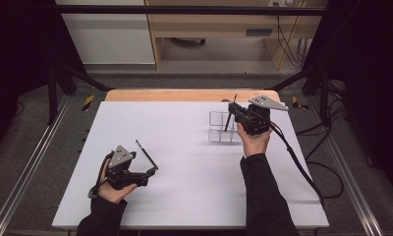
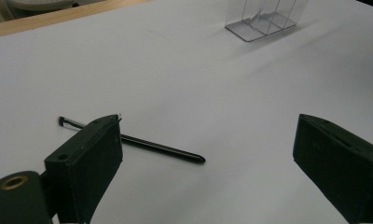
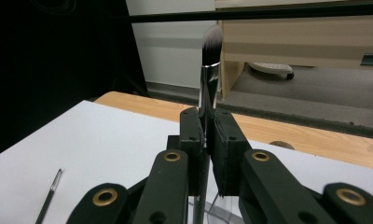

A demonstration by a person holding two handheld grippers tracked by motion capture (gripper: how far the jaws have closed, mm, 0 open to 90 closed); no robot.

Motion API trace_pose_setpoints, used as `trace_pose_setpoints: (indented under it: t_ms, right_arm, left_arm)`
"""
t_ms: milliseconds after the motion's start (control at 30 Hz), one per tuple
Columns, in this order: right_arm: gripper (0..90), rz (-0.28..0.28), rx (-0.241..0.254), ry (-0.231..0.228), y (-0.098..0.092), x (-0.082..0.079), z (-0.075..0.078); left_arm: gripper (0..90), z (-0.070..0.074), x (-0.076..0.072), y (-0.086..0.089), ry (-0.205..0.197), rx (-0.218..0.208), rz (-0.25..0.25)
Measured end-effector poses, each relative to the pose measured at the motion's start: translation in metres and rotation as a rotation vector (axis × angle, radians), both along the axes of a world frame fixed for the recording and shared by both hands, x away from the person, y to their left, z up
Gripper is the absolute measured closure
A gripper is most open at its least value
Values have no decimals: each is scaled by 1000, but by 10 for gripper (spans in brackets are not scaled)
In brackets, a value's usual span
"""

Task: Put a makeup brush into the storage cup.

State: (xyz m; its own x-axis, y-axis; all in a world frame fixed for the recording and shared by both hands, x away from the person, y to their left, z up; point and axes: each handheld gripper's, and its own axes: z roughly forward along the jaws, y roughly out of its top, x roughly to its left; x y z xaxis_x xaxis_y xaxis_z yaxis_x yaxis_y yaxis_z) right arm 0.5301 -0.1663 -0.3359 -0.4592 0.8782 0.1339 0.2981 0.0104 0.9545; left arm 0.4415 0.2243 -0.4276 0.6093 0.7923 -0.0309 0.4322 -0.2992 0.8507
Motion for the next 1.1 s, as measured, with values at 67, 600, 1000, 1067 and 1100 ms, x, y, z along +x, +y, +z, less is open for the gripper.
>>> trace_pose_setpoints:
  t_ms: [67,600,1000,1067,1100]
  right_arm:
    - [839,-6,-3,-4,1,2,1]
    - [839,-70,-24,-16,3,25,6]
    - [838,-93,-45,0,7,39,-6]
    - [838,-93,-49,1,8,41,-8]
    - [838,-92,-50,3,9,41,-9]
  left_arm:
    - [74,0,0,0,1,-1,1]
    - [76,0,0,0,5,-4,-7]
    - [77,0,0,0,4,-6,-9]
    - [77,0,0,0,4,-8,-9]
    - [77,0,0,0,4,-8,-8]
